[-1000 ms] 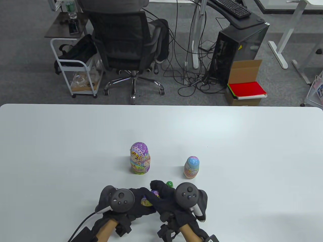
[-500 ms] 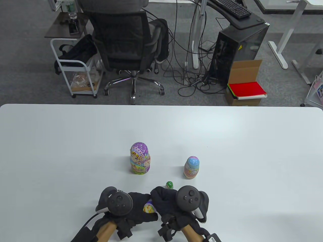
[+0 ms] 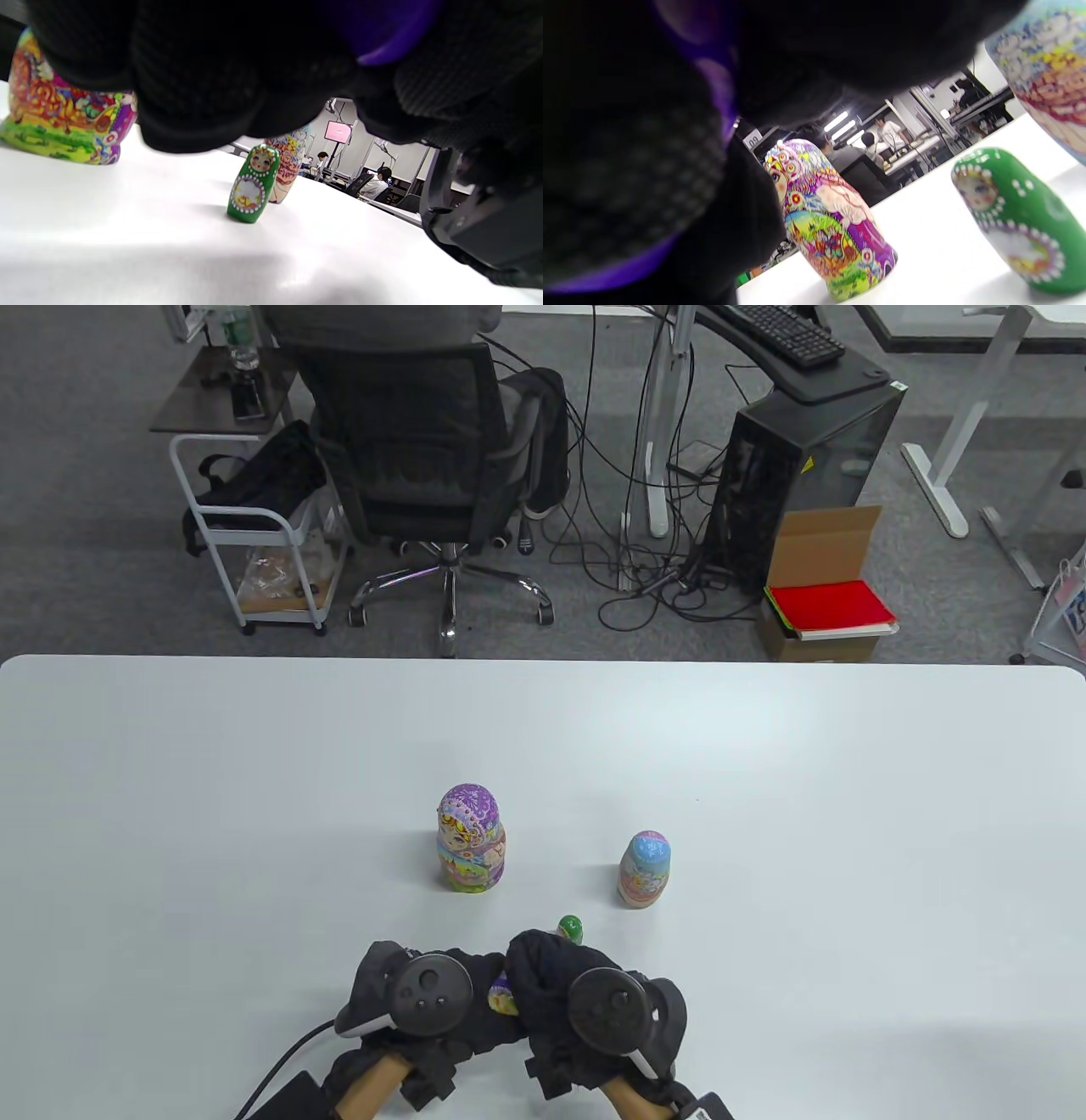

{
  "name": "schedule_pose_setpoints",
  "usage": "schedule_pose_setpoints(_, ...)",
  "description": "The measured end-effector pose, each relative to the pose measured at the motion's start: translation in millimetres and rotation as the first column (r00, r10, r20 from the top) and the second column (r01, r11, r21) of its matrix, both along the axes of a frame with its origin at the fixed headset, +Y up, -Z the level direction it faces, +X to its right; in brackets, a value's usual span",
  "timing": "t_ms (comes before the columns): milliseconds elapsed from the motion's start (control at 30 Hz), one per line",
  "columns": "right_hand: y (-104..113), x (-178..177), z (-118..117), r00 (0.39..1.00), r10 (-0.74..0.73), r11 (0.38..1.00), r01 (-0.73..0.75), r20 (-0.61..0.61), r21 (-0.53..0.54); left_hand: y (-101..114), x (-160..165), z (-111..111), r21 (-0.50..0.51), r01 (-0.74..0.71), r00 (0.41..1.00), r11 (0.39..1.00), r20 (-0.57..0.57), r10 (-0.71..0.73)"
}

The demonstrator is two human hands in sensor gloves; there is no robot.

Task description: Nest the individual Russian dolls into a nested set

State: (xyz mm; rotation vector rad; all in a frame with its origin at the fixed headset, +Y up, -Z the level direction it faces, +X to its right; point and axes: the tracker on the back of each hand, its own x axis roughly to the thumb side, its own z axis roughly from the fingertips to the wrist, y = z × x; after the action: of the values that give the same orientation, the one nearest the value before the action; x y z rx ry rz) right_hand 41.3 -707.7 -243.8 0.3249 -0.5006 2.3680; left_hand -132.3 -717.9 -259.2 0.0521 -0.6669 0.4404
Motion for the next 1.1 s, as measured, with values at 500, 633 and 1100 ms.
schedule_pose_setpoints(500, 5, 21, -4, 0.993, -0.107, 0.994, 0.107, 0.049, -0.004, -8, 6, 1, -0.005, 0.012, 1.0, 1.0, -0.029, -0.012)
schedule_pose_setpoints(633, 19, 32, -5, 0.984, 0.05, 0.995, -0.063, 0.169, 0.077, -15, -1, -8, -0.02, 0.068, 0.996, 0.997, -0.06, -0.069)
schedule_pose_setpoints(1100, -39, 53, -47, 0.63, 0.733, 0.644, -0.519, 0.257, -0.562, -14, -24, -20, -0.126, 0.081, 0.989, 0.989, -0.111, -0.095)
